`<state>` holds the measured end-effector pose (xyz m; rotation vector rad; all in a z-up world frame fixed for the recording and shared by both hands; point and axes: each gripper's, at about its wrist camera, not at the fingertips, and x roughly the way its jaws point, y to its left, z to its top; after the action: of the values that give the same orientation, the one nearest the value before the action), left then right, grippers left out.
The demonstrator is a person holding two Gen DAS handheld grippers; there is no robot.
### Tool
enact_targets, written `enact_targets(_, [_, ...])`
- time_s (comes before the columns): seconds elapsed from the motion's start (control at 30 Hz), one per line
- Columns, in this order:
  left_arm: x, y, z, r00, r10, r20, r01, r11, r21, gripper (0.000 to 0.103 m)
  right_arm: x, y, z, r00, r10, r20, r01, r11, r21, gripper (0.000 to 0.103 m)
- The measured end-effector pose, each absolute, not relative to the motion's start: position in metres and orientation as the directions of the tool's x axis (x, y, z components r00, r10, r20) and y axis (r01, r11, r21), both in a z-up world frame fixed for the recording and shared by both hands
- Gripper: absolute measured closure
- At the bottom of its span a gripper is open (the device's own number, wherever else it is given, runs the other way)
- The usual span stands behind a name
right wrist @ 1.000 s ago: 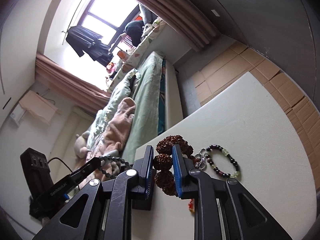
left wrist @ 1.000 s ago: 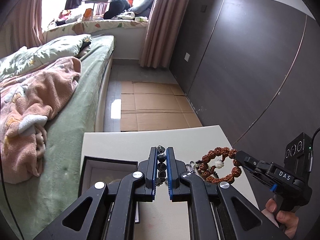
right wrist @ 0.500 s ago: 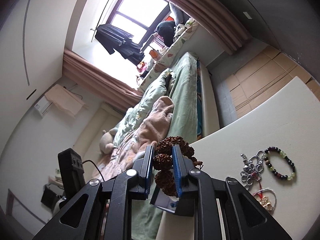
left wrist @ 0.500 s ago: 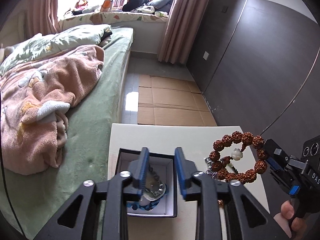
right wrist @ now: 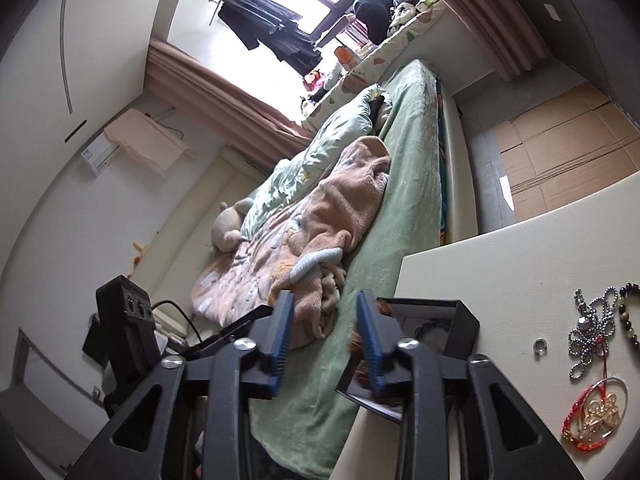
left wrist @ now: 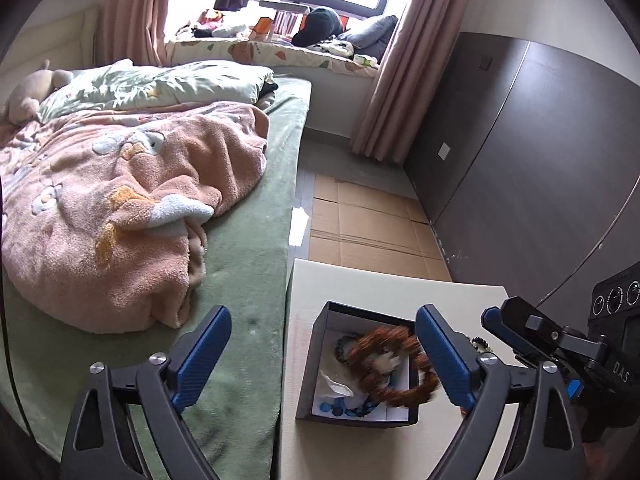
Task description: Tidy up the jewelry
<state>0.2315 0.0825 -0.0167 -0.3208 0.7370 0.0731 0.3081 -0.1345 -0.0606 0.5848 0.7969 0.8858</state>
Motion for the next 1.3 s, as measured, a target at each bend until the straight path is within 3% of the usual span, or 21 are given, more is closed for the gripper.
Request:
enact_targets(0.07, [0.227,0.084,-0.017,0.742,-0.052,-0.668,-0.178,0.946,-0.271,0.006,0.304,-0.139,-0.057,0.412,0.834,-0.367,-0.46,0.538,0.706,0.025])
enact_targets(0.17, [0.224,0.078,-0.017,0.743,-0.057,-0.667,-0.171,0.947,-0.272,0.006,0.298,-0.154,-0.057,0.415,0.821,-0.392,-0.46,0.561,0.688,0.024])
enact_targets(0.3, [0.219,0.063,-0.016,0.75,-0.083,-0.656,-0.136,0.951,-0.276,0.001,0.291,-0.18,-0.059,0.45,0.769,-0.454,-0.452,0.634,0.627,0.007])
enact_targets(0.4, [0.218,0.05,-0.016,0.75,-0.111,-0.652,-0.112,0.95,-0.29,0.0,0.29,-0.204,-0.061,0.468,0.741,-0.482,-0.434,0.667,0.606,0.001])
enact_targets(0.77, [0.207,0.005,-0.013,0.753,-0.19,-0.63,-0.008,0.954,-0.298,0.0,0.265,-0.272,-0.067,0.598,0.627,-0.5,-0.281,0.748,0.602,0.0])
enact_targets(1.1, [0.203,-0.026,-0.023,0.738,-0.262,-0.622,0.066,0.945,-0.319,0.001,0.243,-0.298,-0.091,0.6,0.589,-0.542,-0.183,0.76,0.623,0.0])
enact_targets(1.3, [0.201,-0.05,-0.031,0.712,-0.298,-0.636,0.128,0.946,-0.299,0.023,0.237,-0.316,-0.102,0.607,0.579,-0.545,-0.125,0.746,0.654,0.002])
